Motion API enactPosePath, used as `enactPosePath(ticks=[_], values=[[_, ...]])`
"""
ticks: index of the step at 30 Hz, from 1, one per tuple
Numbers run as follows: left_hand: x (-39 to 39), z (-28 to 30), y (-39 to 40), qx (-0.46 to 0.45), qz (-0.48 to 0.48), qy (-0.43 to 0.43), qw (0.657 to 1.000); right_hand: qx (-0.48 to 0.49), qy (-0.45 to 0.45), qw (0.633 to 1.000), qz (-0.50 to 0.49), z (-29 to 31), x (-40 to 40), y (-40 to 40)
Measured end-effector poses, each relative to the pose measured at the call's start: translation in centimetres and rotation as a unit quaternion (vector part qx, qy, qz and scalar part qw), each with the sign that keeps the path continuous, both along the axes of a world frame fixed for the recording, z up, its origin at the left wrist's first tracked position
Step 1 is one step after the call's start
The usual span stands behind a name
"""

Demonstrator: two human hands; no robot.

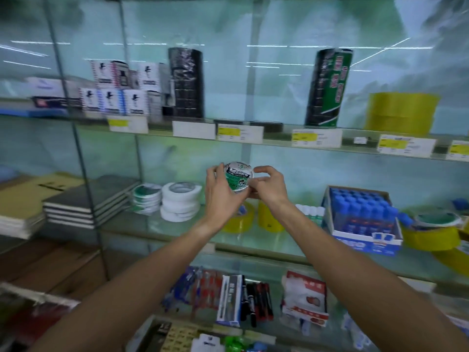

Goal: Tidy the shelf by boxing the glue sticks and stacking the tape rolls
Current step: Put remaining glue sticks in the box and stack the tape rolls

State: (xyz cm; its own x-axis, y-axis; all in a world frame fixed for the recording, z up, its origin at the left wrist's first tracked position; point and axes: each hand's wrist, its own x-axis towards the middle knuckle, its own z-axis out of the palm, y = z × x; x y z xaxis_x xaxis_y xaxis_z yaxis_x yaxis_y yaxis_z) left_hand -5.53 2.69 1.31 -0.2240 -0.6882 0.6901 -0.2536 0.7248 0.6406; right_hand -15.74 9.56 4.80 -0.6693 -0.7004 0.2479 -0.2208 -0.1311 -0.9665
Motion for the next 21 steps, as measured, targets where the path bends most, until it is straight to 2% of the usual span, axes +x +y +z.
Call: enactPosePath(ticks=[8, 14, 21], values=[[8.7, -0.2, -7.3, -0.012, 0.079, -0.036, 0.996, 0.054, 0.016, 0.995, 0.081, 0.0, 7.9, -6.8], [13.6, -0.1, -13.4, 0.051, 0.156, -0.118, 0.979, 0.103, 0.078, 0.986, 0.102, -1.3, 10.9, -9.6], [15.2, -1.3, -18.6, 0.11, 0.185, -0.212, 0.953, 0.129, 0.139, 0.977, 0.094, -1.6, 11.8, -10.6]])
